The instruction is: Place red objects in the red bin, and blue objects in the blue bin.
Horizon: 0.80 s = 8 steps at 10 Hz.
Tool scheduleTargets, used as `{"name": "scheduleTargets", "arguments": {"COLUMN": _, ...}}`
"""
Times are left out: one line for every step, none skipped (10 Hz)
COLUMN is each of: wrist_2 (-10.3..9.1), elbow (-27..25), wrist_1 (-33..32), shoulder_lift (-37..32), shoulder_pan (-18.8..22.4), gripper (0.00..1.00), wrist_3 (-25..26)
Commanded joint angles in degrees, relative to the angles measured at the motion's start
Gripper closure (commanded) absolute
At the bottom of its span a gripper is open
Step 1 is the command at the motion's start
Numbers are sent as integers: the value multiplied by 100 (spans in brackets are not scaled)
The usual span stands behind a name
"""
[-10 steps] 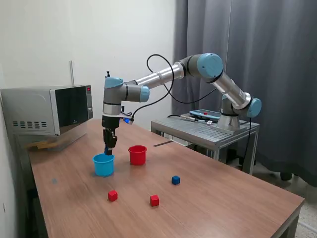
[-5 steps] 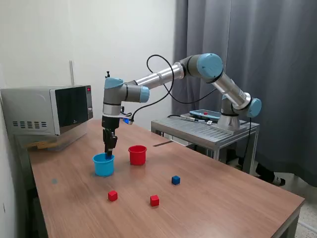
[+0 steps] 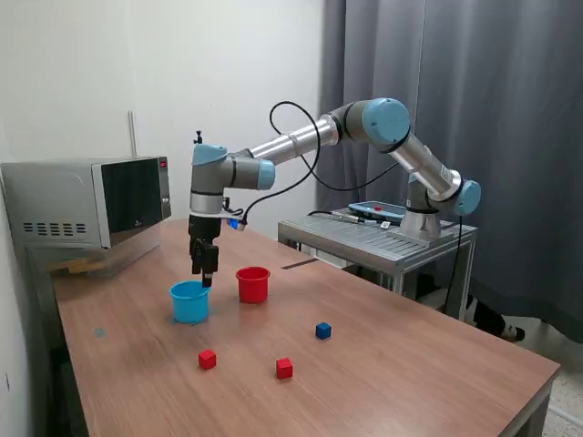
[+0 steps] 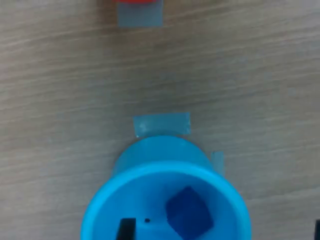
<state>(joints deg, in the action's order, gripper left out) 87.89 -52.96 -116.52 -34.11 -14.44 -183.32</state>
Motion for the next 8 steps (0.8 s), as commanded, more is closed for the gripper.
{"name": "scheduleTargets", "arguments": {"wrist_2": 17, "elbow": -291, "wrist_1": 6, "shoulder_lift": -225, "shoulder_pan": 264, "gripper": 0, "wrist_3": 42}}
{"name": "scheduleTargets", "arguments": {"wrist_2": 43, "elbow": -598, "wrist_1": -3, "shoulder_lift": -515, "shoulder_pan": 458, "gripper": 0, "wrist_3": 112}}
{"name": "scheduleTargets", "arguments": {"wrist_2": 35, "elbow": -975, "wrist_1": -11, "shoulder_lift": -848, "shoulder_pan": 634, "gripper": 0, "wrist_3": 539}}
{"name": "scheduleTargets", "arguments": {"wrist_2": 35, "elbow": -1423, "wrist_1": -11, "shoulder_lift": -1199, "shoulder_pan": 809, "gripper": 0, "wrist_3": 752}}
{"name": "scheduleTargets", "arguments": {"wrist_2": 43, "elbow": -1915, "wrist_1": -11, "shoulder_lift": -1481, "shoulder_pan": 1011, "gripper": 0, "wrist_3": 806}}
{"name": "scheduleTargets", "arguments": {"wrist_2": 17, "elbow": -2328, "wrist_1": -11, "shoulder_lift": -1632, "shoulder_pan": 1179, "gripper": 0, "wrist_3": 859}}
{"name": "scheduleTargets", "arguments": {"wrist_2": 9, "elbow": -2585, "wrist_1": -11, "shoulder_lift": -1825, "shoulder_pan": 1441, "gripper": 0, "wrist_3": 1077}}
{"name": "scheduleTargets", "arguments": {"wrist_2": 17, "elbow": -2779, "wrist_1": -3, "shoulder_lift": -1975, "shoulder_pan": 1679, "gripper": 0, "wrist_3": 1392}}
